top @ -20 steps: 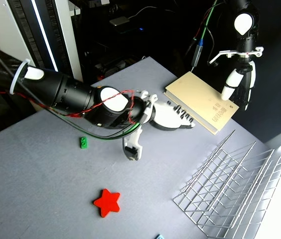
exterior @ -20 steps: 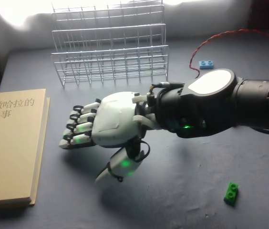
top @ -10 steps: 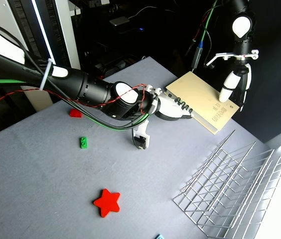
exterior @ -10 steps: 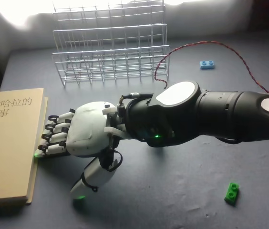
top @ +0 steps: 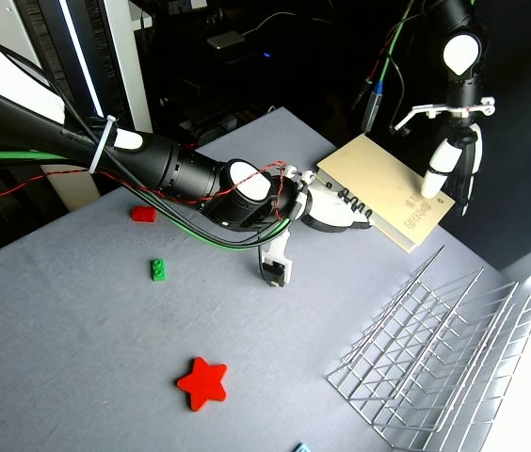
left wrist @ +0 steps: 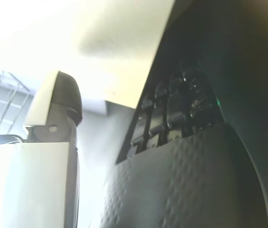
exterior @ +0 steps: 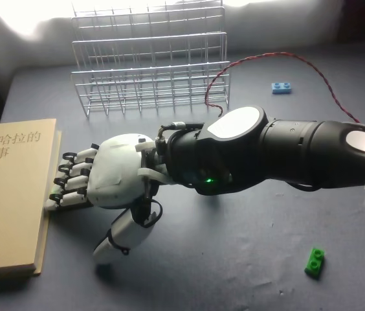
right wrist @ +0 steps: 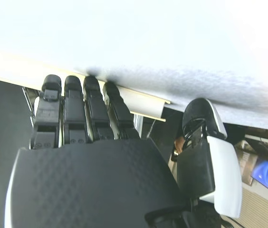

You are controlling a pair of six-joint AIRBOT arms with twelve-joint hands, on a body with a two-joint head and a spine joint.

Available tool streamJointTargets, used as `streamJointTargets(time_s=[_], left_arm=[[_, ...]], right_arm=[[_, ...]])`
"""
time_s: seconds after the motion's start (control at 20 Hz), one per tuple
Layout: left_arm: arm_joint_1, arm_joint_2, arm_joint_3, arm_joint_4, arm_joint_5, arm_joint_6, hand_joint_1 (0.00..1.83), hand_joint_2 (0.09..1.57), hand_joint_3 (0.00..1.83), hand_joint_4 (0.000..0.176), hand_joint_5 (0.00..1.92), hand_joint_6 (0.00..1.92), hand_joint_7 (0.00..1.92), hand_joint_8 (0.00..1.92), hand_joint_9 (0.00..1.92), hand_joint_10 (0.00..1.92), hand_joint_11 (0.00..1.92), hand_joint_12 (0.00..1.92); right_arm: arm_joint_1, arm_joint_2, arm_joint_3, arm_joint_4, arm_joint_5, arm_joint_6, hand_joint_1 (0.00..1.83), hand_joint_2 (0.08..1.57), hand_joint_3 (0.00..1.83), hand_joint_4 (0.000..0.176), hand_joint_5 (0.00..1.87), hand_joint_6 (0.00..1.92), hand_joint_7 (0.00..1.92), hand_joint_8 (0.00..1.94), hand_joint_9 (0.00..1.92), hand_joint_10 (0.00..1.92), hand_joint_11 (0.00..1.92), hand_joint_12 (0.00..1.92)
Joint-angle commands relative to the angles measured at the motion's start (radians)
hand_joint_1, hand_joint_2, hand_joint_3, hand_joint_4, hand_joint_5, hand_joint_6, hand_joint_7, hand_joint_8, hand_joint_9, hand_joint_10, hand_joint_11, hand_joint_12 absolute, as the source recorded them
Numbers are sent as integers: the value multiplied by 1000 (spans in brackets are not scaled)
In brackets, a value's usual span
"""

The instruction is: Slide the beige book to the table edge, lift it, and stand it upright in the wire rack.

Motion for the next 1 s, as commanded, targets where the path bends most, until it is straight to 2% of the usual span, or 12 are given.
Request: streamJointTargets(time_s=[0.0,0.15,0.25,0.35,0.4,0.5,0.55,0.7,0.95], left_arm=[[-8,4,15,-3,55,-4,981,1235,5,0,0,0,23,1,42,0,0,380],[-10,-8,46,-3,45,-4,994,1241,3,0,0,0,20,0,33,0,0,342],[-7,-6,55,-3,44,-4,985,1243,4,0,0,0,30,4,42,3,0,338],[1,-6,61,-4,44,-4,976,1253,5,0,0,0,28,2,39,1,0,349],[2,-6,59,-2,41,-4,969,1252,3,0,0,0,43,5,53,5,0,400],[7,-4,56,5,41,-4,917,1279,6,0,0,0,26,4,38,5,0,316],[8,-4,55,6,41,-4,917,1279,6,0,0,0,26,4,38,5,0,316],[13,-1,51,6,40,-4,956,1265,3,0,3,1,75,6,83,8,0,448],[27,10,30,-30,35,-4,978,1258,0,0,21,5,85,4,91,5,0,457]], right_arm=[[14,0,5,27,4,-10,0,1151,0,0,26,7,2,1,0,0,0,0],[21,-13,16,27,-3,-6,0,1148,0,0,20,3,0,0,0,0,0,0],[21,-10,15,27,-6,46,0,1146,0,0,14,1,0,0,0,0,0,0],[12,26,-19,27,-23,71,0,1148,0,0,38,10,16,7,4,2,0,0],[6,67,-65,18,-25,67,0,1145,0,0,7,1,2,1,0,0,0,0],[-3,176,-186,4,-49,67,0,1149,0,0,16,6,0,0,0,0,0,0],[-6,202,-214,3,-54,67,0,1149,0,0,16,6,0,0,0,0,0,0],[-14,363,-374,-30,-64,68,0,1146,0,0,36,12,9,4,0,0,0,0],[-4,606,-567,-34,-64,73,0,1149,0,0,52,15,21,7,0,0,0,0]])
